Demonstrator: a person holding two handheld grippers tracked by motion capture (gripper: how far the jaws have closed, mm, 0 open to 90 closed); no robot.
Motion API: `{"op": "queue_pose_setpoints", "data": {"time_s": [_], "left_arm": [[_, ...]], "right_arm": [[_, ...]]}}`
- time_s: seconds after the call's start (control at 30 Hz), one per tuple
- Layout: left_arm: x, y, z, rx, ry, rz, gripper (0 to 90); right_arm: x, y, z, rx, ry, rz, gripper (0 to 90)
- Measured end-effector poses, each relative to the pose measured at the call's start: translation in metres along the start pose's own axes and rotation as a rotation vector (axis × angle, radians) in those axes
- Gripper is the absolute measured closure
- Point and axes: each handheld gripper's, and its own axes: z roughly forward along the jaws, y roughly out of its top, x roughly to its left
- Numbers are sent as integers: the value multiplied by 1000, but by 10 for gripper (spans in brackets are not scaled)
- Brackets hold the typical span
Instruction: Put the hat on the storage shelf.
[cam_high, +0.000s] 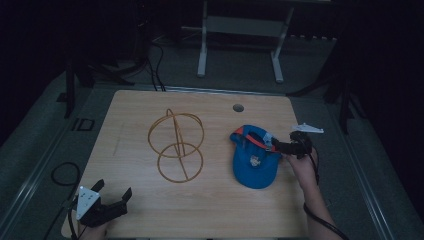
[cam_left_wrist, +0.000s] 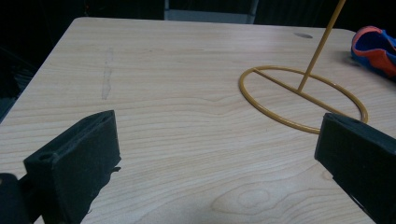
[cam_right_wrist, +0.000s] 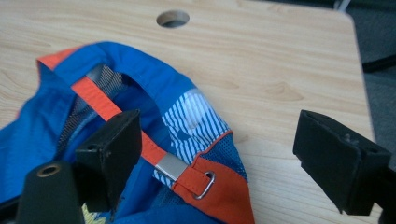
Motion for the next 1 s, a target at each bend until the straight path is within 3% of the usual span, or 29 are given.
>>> {"op": "queue_pose_setpoints", "data": {"time_s": [0.3, 0.6, 0.8, 0.93, 1.0], "left_arm": [[1, 0, 0, 2, -3, -7, 4], [0, 0, 1, 9, -5, -4, 4], [1, 0, 0, 6, -6, -11, 3], [1, 0, 0, 7, -7, -9, 3], [1, 0, 0, 9, -6, -5, 3]], "right_arm": [[0, -10, 30, 70, 9, 23, 202], [-2, -19, 43, 100, 11, 52, 276], [-3, -21, 49, 140, 25, 36, 447], [2, -18, 51, 154, 41, 0, 645], [6, -17, 51, 157, 27, -27, 732]]}}
